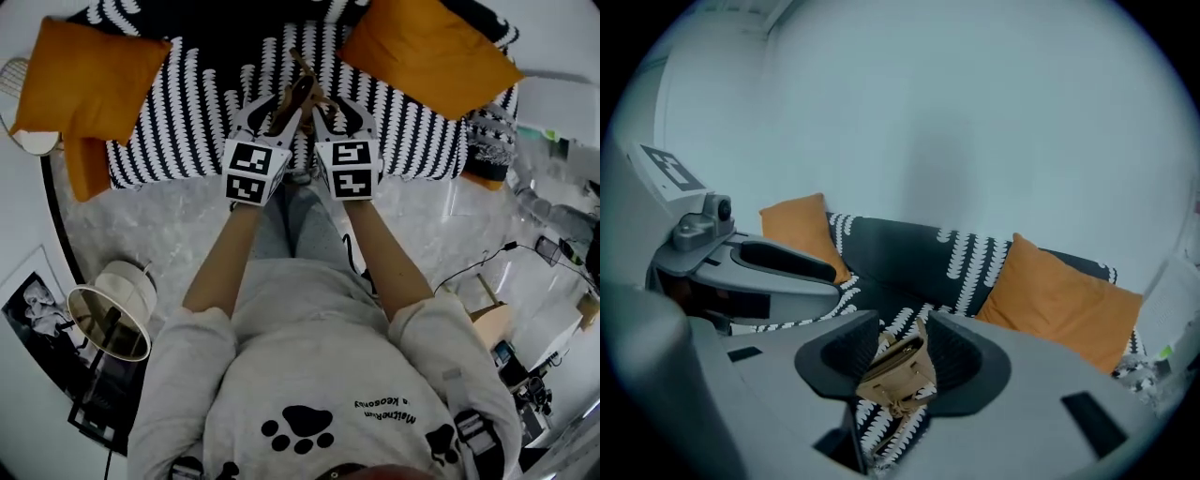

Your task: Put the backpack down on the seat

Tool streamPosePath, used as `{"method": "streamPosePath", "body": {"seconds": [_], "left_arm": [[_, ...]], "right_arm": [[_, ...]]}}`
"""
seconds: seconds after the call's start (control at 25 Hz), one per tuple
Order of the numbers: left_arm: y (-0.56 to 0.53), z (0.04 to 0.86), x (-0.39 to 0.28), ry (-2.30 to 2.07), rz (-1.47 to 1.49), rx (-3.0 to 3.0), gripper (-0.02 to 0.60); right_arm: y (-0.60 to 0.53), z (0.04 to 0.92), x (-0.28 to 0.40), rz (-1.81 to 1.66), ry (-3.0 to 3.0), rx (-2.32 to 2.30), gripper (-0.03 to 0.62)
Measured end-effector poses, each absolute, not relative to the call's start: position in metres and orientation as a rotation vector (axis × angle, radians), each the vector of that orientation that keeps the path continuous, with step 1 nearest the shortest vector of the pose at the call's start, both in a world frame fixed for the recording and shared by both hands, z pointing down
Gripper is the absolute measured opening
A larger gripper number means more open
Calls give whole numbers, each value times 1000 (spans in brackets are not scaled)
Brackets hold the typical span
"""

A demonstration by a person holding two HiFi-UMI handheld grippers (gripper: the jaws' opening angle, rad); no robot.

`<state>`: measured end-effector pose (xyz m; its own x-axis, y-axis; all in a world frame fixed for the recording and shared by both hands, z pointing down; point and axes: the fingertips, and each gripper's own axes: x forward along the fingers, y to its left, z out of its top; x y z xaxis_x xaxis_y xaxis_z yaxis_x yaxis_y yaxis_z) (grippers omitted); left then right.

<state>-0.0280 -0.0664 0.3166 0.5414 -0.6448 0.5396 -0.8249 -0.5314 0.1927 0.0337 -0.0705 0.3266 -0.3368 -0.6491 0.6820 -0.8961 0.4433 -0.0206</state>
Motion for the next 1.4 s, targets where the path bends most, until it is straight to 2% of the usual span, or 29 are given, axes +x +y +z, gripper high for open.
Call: {"method": "streamPosePath", "body": {"seconds": [0.24,0.32,0.48,0.84,1.4], "left_arm": [[-47,273,-27,-1192,580,2418,92],[-40,261,-27,-1188,577,2430,80],[-27,235,-24,-1175,567,2461,44],[-4,176,-29,-1220,480,2476,20],[18,88,-33,-1361,296,2538,20]], "right_arm": [[-53,285,35,505,-2116,1300,125],[-46,272,34,488,-2125,1294,83],[-33,244,28,463,-2153,1280,52],[-6,190,23,472,-2235,1287,38],[25,88,19,358,-2445,1402,37]]}}
